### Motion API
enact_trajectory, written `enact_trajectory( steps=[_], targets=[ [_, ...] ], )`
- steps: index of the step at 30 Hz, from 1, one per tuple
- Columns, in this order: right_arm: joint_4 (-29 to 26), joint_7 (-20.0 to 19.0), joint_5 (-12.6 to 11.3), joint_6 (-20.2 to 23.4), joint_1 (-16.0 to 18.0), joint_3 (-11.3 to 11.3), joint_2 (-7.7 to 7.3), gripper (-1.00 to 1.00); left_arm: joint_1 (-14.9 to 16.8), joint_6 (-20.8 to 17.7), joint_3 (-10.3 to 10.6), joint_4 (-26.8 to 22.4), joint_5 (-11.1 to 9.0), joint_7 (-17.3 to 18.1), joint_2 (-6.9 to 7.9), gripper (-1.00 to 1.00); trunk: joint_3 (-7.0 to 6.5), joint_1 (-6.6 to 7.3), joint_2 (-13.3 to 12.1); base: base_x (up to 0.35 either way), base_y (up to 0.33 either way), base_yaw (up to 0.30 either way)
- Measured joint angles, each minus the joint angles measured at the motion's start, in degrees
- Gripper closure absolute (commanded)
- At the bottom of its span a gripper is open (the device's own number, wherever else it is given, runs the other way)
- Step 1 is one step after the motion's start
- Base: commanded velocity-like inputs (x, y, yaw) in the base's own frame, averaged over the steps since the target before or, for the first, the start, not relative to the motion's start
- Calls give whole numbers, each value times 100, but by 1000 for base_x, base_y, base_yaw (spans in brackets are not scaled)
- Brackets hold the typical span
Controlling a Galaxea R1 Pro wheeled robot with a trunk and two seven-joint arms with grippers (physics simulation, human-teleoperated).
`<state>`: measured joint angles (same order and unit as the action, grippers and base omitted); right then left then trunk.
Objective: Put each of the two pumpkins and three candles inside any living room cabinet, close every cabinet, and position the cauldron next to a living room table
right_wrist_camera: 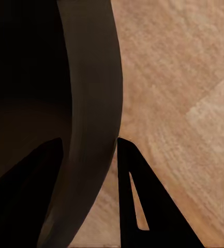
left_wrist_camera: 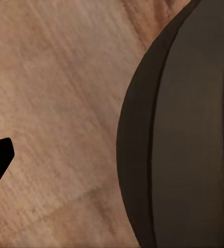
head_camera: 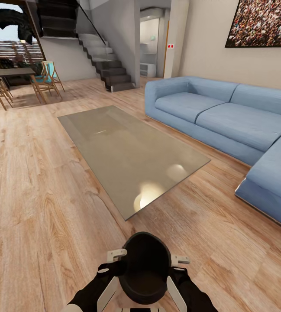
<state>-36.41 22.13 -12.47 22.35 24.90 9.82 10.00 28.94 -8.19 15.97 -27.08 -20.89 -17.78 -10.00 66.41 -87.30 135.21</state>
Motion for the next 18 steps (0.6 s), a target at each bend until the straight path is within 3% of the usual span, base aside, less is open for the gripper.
enact_trajectory(
  steps=[2,5,7,10,11,18],
  targets=[
    [34,3,-165,-44,0,21,0,100,-2,1,2,1,-2,0,0,-100,0,0,0,0,0,0],
    [-17,-3,2,-3,1,-8,0,100,1,0,0,0,0,0,0,-100,0,0,0,0,0,0],
    [12,1,-173,-40,0,17,0,100,0,1,3,1,-2,0,0,-100,0,0,0,0,0,0],
    [-13,1,-8,1,0,-3,0,100,-1,-2,0,0,0,0,0,-100,0,0,0,0,0,0],
    [28,2,-133,-30,0,17,0,-100,2,0,2,1,-2,0,0,-100,0,0,0,0,0,0],
    [-25,-7,-102,-33,4,23,0,-100,2,1,3,1,-5,17,0,-100,-1,1,0,0,0,0]
  ],
)
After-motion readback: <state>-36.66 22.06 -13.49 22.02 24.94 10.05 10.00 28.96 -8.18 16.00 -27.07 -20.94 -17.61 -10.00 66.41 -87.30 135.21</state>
